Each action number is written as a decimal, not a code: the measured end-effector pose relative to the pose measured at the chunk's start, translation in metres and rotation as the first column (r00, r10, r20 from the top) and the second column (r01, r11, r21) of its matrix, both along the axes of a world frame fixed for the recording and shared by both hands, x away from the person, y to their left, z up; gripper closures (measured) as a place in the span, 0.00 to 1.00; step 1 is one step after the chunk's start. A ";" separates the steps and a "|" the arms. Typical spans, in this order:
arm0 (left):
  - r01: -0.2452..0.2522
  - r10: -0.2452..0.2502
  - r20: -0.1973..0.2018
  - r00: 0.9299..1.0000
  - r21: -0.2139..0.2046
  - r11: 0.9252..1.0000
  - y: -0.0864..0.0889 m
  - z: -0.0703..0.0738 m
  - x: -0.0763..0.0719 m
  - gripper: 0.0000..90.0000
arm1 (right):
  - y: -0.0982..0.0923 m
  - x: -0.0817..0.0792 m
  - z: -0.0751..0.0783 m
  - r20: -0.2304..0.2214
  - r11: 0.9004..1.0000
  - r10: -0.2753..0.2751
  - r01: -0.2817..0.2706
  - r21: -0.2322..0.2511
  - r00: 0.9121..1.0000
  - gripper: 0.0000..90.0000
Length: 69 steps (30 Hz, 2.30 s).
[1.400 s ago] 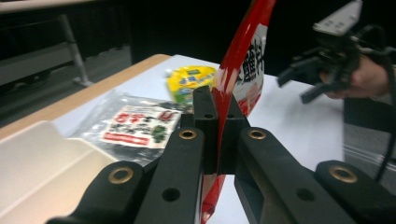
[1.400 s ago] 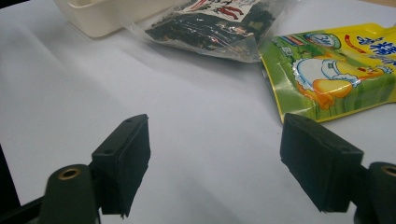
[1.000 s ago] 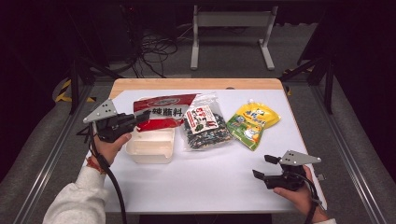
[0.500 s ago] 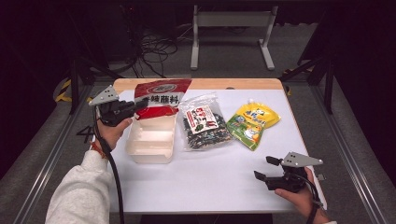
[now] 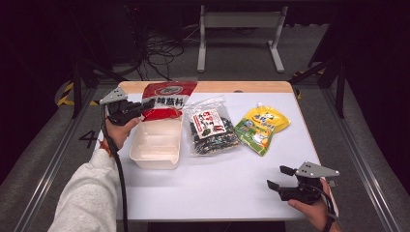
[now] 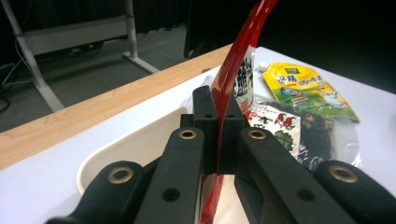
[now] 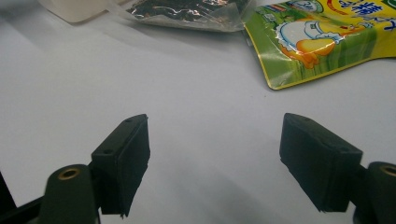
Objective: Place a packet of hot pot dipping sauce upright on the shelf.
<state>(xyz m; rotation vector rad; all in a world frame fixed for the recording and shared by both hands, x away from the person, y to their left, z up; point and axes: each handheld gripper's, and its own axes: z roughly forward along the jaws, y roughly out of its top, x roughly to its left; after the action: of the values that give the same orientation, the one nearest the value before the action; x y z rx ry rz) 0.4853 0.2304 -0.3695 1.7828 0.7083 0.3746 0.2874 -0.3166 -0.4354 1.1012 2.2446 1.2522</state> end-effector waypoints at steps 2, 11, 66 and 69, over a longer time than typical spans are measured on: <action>-0.007 0.007 -0.004 1.000 -0.012 1.000 0.001 -0.004 0.004 1.00 | -0.001 -0.002 0.000 0.000 1.000 -0.008 0.008 0.003 1.000 0.27; 0.023 -0.023 -0.012 1.000 -0.004 1.000 0.000 -0.016 0.015 1.00 | 0.000 -0.009 -0.001 -0.008 1.000 0.010 -0.011 -0.011 1.000 0.27; -0.066 0.090 -0.124 0.988 0.182 0.981 0.012 -0.040 0.017 1.00 | 0.007 -0.003 0.006 0.011 0.999 0.037 -0.037 -0.036 0.999 0.30; -0.084 0.107 -0.117 0.987 0.186 0.979 0.013 -0.039 0.017 1.00 | 0.009 -0.001 0.005 0.008 0.998 0.044 -0.044 -0.040 0.999 0.30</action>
<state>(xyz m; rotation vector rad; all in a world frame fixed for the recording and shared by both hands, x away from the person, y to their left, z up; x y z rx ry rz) 0.5018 0.2437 -0.4088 1.9614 0.8759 0.4035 0.2864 -0.3078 -0.4302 1.0351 2.2892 1.2213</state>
